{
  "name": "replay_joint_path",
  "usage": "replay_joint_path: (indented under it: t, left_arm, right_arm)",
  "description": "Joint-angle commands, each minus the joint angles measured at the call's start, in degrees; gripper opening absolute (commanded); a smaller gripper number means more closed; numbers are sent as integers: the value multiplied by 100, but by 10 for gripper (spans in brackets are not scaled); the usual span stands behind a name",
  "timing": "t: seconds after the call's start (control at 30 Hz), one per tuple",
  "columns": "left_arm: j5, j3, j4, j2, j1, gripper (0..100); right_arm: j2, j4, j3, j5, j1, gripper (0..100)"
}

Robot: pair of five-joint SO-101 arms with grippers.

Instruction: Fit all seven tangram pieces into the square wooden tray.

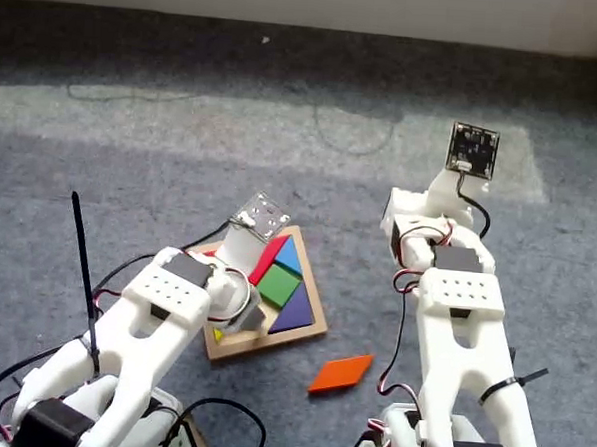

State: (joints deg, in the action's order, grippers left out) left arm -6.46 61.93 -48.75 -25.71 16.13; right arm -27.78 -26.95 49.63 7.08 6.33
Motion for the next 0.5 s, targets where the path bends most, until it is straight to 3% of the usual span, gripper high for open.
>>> replay_joint_path:
  t: [0.0, 0.47]
  left_arm:
    - [-79, -4, 149, -57, -321, 226]
    - [-26, -541, 378, -127, -1218, 224]
  right_arm:
    - [-215, 145, -22, 9, -57, 31]
    - [-215, 145, -22, 9, -48, 31]
